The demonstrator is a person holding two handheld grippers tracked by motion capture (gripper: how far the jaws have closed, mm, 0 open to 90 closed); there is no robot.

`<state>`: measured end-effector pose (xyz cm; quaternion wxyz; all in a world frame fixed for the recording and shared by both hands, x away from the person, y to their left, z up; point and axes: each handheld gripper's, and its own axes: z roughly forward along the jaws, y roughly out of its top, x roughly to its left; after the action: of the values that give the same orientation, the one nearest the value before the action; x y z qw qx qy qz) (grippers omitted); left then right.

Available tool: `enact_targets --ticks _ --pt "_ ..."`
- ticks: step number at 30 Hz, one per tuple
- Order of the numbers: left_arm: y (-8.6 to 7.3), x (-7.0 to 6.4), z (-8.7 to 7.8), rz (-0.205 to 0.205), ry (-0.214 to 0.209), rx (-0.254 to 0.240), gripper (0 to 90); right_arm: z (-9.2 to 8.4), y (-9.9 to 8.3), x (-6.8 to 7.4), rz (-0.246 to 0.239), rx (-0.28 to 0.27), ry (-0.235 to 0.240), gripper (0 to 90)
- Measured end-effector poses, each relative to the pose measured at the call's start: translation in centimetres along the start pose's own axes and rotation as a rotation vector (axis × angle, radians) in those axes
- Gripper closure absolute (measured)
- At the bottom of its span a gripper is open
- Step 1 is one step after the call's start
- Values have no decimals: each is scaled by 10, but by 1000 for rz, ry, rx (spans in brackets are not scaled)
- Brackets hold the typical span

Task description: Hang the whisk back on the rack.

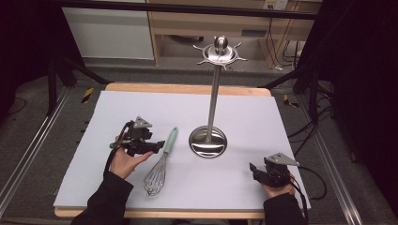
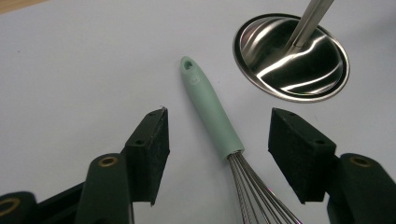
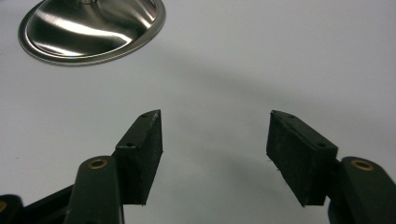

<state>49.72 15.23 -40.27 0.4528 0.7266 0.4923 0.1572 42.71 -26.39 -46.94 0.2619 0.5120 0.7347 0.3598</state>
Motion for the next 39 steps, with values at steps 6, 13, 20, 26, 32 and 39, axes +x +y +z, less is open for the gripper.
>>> enact_targets --ticks 6,13,20,26,32,39 --pt "-1 0 8 19 1 45 402 0 0 0 1 2 0 366" --pt "-4 0 17 35 6 88 413 1 0 0 -1 9 1 368" --pt "-6 0 27 52 7 133 426 1 0 0 8 18 12 370" --pt "-8 1 34 77 -3 187 440 2 0 0 3 21 12 370" --pt "-12 2 42 99 -11 248 476 2 0 0 3 22 11 370" --pt "-16 3 49 112 -10 294 490 2 0 0 5 25 12 371"
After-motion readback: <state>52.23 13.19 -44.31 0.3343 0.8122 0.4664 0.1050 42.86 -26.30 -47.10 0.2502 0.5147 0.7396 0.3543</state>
